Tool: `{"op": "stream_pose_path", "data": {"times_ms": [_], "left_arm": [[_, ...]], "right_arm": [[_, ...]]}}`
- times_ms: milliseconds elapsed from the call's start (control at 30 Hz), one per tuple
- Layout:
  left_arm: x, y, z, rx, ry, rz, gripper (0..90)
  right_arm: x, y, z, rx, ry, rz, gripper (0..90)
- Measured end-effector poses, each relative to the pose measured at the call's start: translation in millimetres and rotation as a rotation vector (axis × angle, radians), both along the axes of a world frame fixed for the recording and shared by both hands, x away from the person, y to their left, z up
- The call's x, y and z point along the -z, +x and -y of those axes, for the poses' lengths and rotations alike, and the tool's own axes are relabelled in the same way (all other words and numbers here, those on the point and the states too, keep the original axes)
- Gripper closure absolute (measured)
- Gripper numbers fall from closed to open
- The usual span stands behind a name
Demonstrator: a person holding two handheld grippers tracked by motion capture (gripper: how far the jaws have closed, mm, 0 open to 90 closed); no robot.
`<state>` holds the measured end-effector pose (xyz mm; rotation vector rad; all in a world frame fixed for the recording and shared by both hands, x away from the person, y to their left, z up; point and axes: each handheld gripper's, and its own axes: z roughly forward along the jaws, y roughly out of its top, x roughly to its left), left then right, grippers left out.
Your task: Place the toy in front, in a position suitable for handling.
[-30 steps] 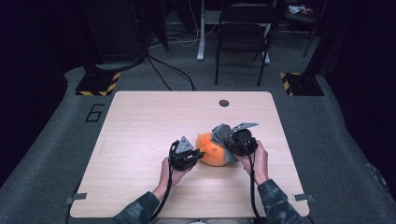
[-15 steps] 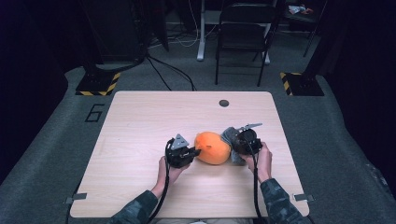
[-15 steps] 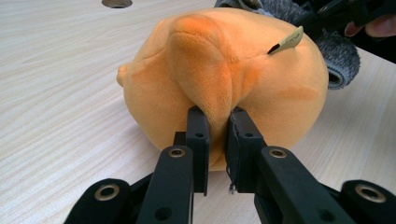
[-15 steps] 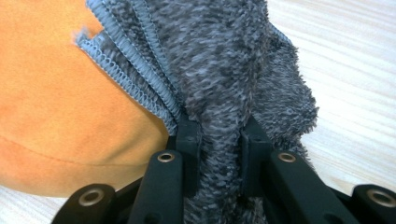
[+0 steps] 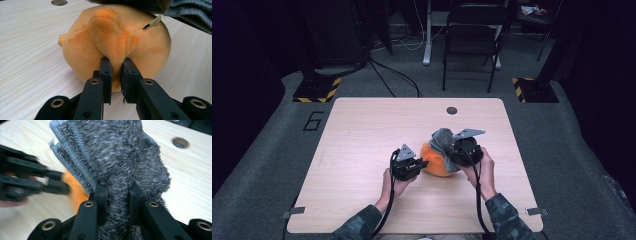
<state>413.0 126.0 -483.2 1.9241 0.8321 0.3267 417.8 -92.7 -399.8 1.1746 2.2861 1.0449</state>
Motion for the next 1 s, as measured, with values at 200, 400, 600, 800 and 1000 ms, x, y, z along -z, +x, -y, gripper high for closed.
{"op": "stream_pose_path", "data": {"times_ms": [200,400,600,800,1000], "left_arm": [[1.7,3.3,-2.7,-0.001,0.003,-0.008,80.3],[3.2,4.4,-4.1,-0.01,-0.009,-0.017,80.3],[3.4,5.9,-5.0,-0.004,-0.003,-0.016,80.3],[3.9,6.6,-5.7,-0.006,-0.006,-0.022,80.3],[3.6,7.4,-6.8,0.003,0.007,-0.018,80.2]], "right_arm": [[14.4,5.1,-8.7,-0.021,-0.034,-0.022,73.5],[19.4,11.4,5.8,0.025,-0.052,-0.036,73.5],[29.2,18.9,18.0,0.059,-0.035,-0.07,73.5],[38.8,26.8,31.2,0.105,-0.047,-0.101,73.5],[55.3,35.3,40.7,0.159,-0.066,-0.162,73.6]]}}
